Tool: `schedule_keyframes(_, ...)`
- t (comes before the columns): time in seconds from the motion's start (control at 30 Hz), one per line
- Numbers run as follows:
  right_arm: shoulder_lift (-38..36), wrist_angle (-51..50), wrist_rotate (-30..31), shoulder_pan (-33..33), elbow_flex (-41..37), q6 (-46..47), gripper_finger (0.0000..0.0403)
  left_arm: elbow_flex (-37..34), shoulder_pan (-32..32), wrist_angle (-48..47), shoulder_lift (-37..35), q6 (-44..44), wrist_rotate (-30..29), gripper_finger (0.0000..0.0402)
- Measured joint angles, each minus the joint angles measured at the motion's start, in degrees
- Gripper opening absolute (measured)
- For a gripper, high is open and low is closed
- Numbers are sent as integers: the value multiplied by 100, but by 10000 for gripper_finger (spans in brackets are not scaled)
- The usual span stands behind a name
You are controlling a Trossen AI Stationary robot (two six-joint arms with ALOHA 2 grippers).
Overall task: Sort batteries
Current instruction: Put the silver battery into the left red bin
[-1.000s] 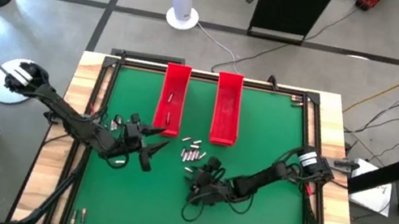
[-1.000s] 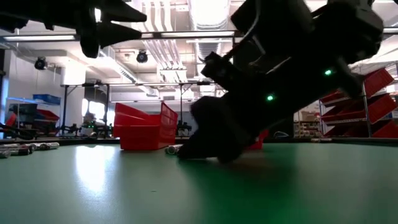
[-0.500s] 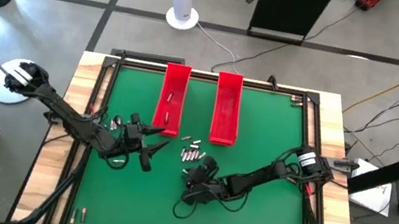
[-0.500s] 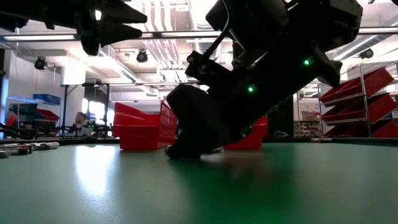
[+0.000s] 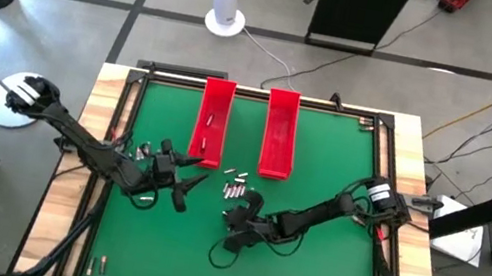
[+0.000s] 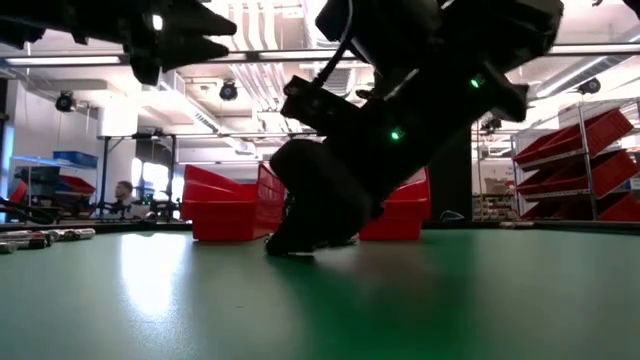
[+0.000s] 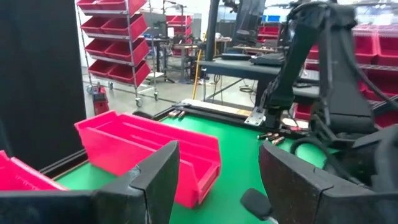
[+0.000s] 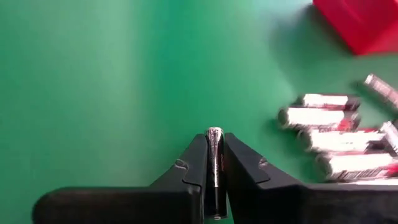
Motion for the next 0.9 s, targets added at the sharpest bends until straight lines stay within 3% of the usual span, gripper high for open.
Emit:
schedule_keyframes(0.37, -302, -23, 85, -802, 1033, -1561, 37, 372, -345, 91, -140, 633, 10, 199)
schedule_keyframes(0.73, -234, 117, 38, -1754, 1864, -2093, 38, 646, -566, 56, -5, 1052, 10, 199)
schedule_keyframes(0.9, 10, 132, -711, -2248, 2104, -1602, 38, 646, -571, 58, -18, 1072, 8, 199)
